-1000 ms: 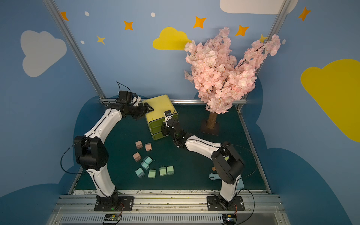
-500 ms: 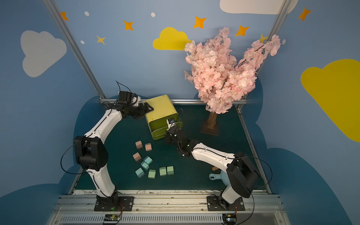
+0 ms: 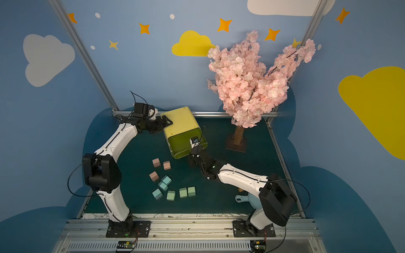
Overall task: Place the plugs into the drawer by color
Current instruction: Open the drawer in the storage box, then pick up the plug from the center of the board.
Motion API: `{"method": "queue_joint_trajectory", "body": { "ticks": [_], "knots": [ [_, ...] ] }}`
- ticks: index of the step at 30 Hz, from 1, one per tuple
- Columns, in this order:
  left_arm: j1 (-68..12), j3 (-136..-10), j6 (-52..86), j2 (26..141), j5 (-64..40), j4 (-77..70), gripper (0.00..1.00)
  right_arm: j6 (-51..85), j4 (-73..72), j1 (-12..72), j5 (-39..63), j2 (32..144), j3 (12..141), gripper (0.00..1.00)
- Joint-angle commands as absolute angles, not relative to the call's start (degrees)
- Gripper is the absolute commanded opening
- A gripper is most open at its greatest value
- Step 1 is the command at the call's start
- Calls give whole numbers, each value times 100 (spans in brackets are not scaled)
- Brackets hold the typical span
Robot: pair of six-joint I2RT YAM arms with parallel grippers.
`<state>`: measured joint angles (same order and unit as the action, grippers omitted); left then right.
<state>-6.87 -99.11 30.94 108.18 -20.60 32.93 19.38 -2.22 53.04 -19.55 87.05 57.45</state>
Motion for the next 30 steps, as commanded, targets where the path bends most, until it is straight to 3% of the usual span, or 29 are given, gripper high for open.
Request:
{"method": "queue_joint_trajectory", "body": {
  "ticks": [1, 4, 8, 12, 16, 20, 25, 30],
  "knots": [
    [-686, -9756, 3010, 10889, -1760, 3683, 91, 1974, 81, 5326, -2171, 8754, 5905, 26],
    [-695, -9773, 3015, 10924, -1807, 3683, 91, 1919, 88, 5326, -2158, 8760, 5988, 32],
    [-703, -9804, 3002, 10912, -1811, 3683, 91, 1768, 304, 5320, -2145, 8646, 6149, 56],
    [-690, -9873, 2914, 10824, -1744, 3737, 91, 1630, 694, 5333, -2054, 8223, 6183, 66],
    [-653, -10039, 2790, 10793, -1666, 3873, 91, 1448, 1078, 5485, -1511, 7750, 6035, 68],
    [-551, -10146, 2767, 10793, -1713, 3911, 90, 1517, 1142, 6206, -1859, 7749, 5944, 68],
    [-475, -10246, 2733, 10720, -1736, 3962, 91, 1441, 1098, 6923, -2152, 8710, 6564, 66],
    [-373, -10239, 2698, 10496, -1638, 3986, 91, 1529, 1236, 7128, -2370, 10135, 7840, 62]
  ]
}}
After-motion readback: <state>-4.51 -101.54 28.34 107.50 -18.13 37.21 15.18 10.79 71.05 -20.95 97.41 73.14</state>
